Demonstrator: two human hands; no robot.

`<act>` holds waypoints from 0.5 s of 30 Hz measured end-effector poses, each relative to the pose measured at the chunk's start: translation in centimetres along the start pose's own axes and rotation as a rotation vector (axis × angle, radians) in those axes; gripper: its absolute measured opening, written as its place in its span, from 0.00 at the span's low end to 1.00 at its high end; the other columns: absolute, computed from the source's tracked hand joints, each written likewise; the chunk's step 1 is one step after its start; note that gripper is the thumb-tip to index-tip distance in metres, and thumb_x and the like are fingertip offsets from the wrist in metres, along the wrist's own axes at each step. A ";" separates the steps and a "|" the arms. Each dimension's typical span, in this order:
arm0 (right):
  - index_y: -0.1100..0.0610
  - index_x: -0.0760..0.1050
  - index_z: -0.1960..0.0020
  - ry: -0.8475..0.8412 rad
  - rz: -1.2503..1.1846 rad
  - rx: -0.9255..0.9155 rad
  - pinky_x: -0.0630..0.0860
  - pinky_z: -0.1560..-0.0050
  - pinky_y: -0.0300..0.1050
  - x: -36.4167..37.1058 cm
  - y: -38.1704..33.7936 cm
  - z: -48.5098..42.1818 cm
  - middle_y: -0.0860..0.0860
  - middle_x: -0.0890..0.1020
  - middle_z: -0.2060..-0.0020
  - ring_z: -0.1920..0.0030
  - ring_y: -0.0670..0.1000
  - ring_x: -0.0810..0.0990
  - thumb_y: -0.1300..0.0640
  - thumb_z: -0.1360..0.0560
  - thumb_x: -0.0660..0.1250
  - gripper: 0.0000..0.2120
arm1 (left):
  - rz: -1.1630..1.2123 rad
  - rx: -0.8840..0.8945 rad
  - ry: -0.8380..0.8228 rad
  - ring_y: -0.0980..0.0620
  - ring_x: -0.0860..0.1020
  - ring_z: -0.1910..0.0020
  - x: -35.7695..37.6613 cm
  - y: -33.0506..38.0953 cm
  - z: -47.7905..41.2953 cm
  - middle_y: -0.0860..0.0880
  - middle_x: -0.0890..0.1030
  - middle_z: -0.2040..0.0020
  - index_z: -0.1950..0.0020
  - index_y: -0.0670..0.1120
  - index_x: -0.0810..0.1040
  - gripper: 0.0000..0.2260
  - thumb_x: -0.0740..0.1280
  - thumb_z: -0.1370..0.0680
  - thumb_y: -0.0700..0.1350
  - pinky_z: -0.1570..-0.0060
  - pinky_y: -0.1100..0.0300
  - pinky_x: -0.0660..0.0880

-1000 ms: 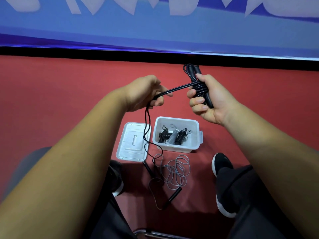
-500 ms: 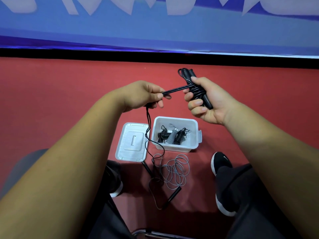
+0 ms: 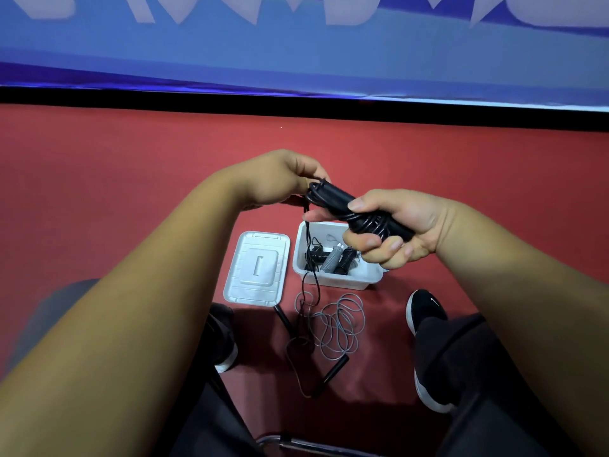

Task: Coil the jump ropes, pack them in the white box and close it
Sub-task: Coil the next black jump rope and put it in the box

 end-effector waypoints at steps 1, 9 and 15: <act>0.59 0.72 0.23 -0.006 0.027 0.013 0.57 0.77 0.37 0.1 0.2 -0.1 0.50 0.72 0.66 0.74 0.44 0.65 0.46 0.19 0.63 0.28 | 0.003 0.007 0.001 0.56 0.80 0.60 0.0 0.3 0.1 0.49 0.84 0.57 0.44 0.38 0.83 0.10 0.63 0.18 0.30 0.56 0.63 0.78; 0.59 0.65 0.33 0.021 0.051 0.093 0.59 0.77 0.38 -0.6 1.4 -0.4 0.56 0.70 0.64 0.74 0.48 0.68 0.48 0.25 0.76 0.29 | 0.025 0.053 0.006 0.54 0.83 0.53 0.2 1.2 0.0 0.45 0.86 0.51 0.46 0.41 0.84 0.07 0.68 0.18 0.33 0.50 0.64 0.79; 0.58 0.74 0.44 0.184 0.135 0.218 0.59 0.78 0.35 -1.6 2.3 -0.5 0.55 0.71 0.64 0.73 0.48 0.64 0.45 0.27 0.79 0.22 | -0.102 0.071 -0.029 0.58 0.83 0.49 0.8 2.4 0.0 0.50 0.88 0.50 0.47 0.45 0.86 0.07 0.72 0.21 0.35 0.45 0.66 0.78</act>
Point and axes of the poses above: each hand's wrist, its own z-axis away from the middle knuckle, its own x-axis out of the palm, y = z × x, the point moved 7 cm from there along -z, towards the middle knuckle
